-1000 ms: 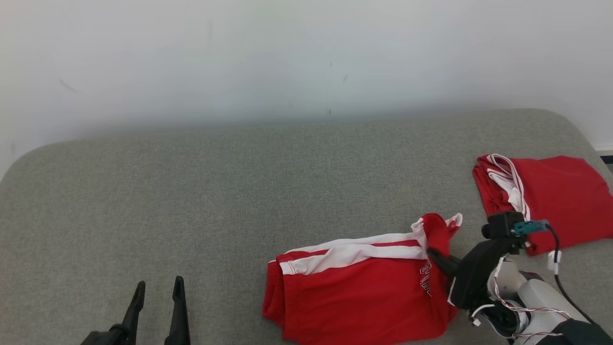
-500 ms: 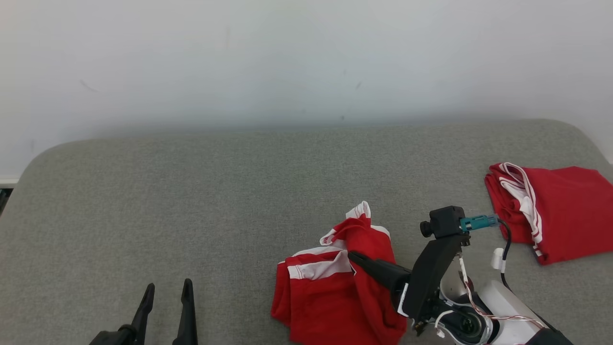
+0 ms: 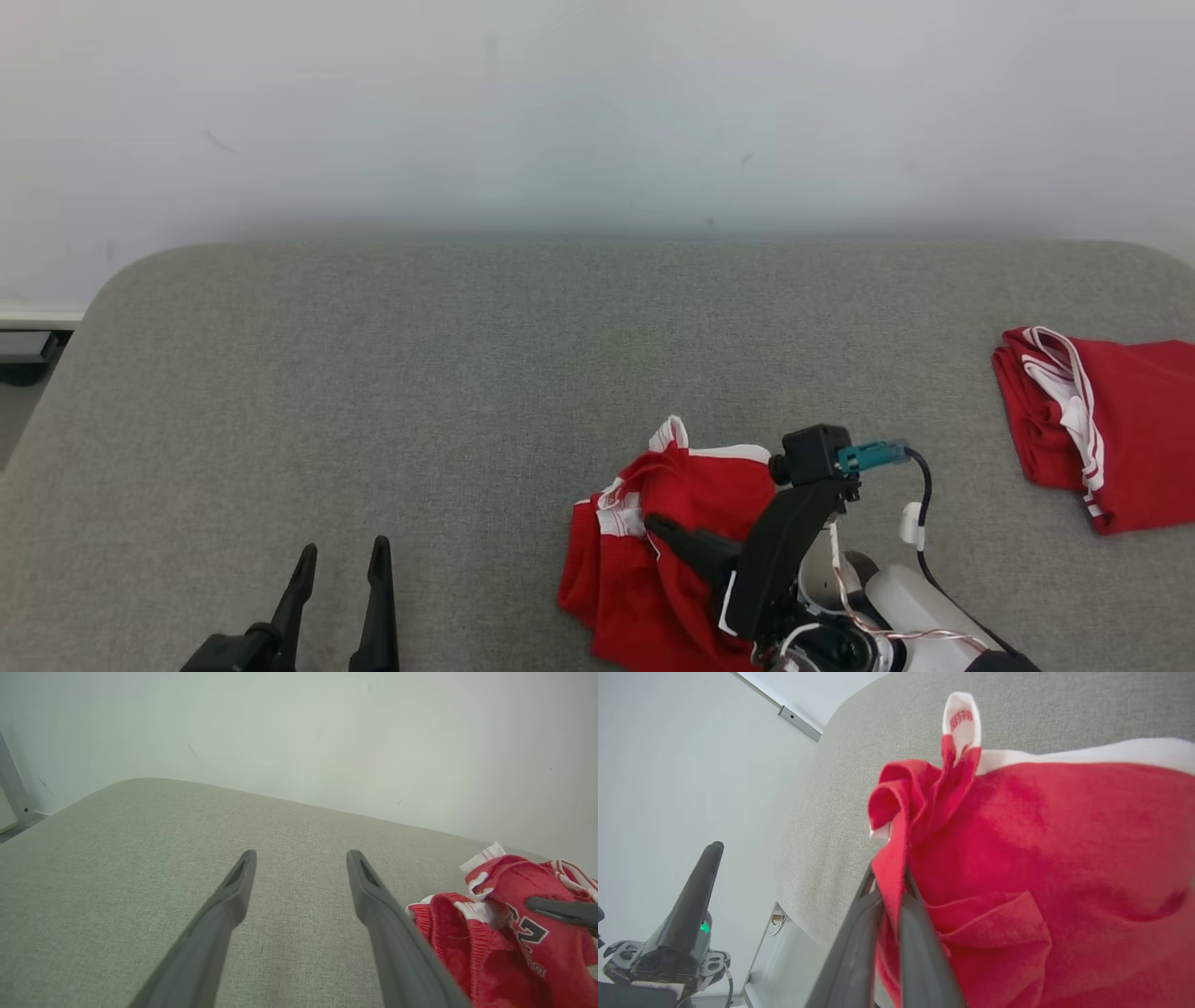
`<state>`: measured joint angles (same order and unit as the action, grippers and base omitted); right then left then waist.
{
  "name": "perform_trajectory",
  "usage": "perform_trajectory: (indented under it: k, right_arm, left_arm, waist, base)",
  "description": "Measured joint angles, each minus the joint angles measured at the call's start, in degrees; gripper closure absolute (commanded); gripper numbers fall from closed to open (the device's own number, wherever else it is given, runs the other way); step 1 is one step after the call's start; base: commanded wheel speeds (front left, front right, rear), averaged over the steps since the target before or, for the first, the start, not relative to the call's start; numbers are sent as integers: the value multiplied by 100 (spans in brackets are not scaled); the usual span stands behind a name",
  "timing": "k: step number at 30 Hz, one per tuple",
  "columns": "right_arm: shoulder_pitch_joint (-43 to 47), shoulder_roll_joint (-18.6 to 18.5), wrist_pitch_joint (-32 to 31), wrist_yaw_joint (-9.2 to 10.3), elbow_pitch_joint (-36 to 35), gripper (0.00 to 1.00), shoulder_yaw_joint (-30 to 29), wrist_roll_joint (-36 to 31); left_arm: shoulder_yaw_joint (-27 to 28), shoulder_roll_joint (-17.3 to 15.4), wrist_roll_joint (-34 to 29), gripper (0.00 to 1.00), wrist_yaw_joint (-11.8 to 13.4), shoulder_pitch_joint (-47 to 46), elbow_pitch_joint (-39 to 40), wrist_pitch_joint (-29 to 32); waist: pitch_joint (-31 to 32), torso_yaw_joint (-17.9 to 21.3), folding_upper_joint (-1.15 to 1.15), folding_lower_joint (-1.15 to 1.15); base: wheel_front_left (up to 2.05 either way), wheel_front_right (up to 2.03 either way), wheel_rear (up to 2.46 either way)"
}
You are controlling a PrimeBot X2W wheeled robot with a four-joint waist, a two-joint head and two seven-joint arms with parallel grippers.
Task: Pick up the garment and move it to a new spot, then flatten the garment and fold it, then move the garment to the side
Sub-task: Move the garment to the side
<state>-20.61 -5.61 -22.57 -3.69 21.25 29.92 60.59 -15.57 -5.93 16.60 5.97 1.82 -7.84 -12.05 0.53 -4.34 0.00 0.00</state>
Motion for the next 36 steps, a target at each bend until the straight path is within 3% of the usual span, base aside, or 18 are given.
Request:
perform_trajectory:
  k: [5, 11, 12, 13, 14, 22, 26, 31, 36]
  right_arm:
    - [-29, 62, 142, 159, 398, 100, 123, -134]
    - [-216, 134, 282, 172, 646, 100, 179, -137]
    - [-226, 134, 311, 171, 659, 89, 181, -136]
    - [-227, 135, 326, 166, 671, 58, 183, -135]
    - [-227, 137, 341, 160, 683, 0, 189, -126]
    - [-229, 114, 578, 3, 411, 0, -25, -11]
    - [-227, -261, 777, -18, 242, 0, -187, -143]
    - [-225, -887, 954, 167, 221, 0, -242, -632]
    - [-215, -1096, 892, 274, 267, 0, -30, -935]
  left_arm:
    - [-20, 25, 1, 0, -2, -55, -27, 18]
    - [-8, 27, 9, 0, -2, -105, -67, 18]
    - [-4, 27, 9, 0, -2, -105, -73, 16]
    - [0, 27, 10, 0, -2, -105, -78, 16]
    - [9, 27, 11, 0, -2, -105, -85, 16]
    - [73, 29, 64, 0, 1, -86, -113, 5]
    - [104, 30, 118, 0, 4, -75, -112, -11]
    - [94, 35, 118, 0, 4, -64, -111, -11]
    - [65, 34, 109, 0, 5, -64, -107, -15]
  waist:
    - [-51, -91, 0, 0]
    - [-74, -141, 0, 0]
    - [-73, -144, 0, 0]
    - [-71, -145, 0, 0]
    - [-68, -144, 0, 0]
    - [-7, -15, 0, 0]
    - [23, 71, 0, 0]
    - [49, 148, 0, 0]
    - [51, 163, 0, 0]
  base:
    - [0, 0, 0]
    - [0, 0, 0]
    - [0, 0, 0]
    - [0, 0, 0]
    - [0, 0, 0]
    - [0, 0, 0]
    - [0, 0, 0]
    - [0, 0, 0]
    - [0, 0, 0]
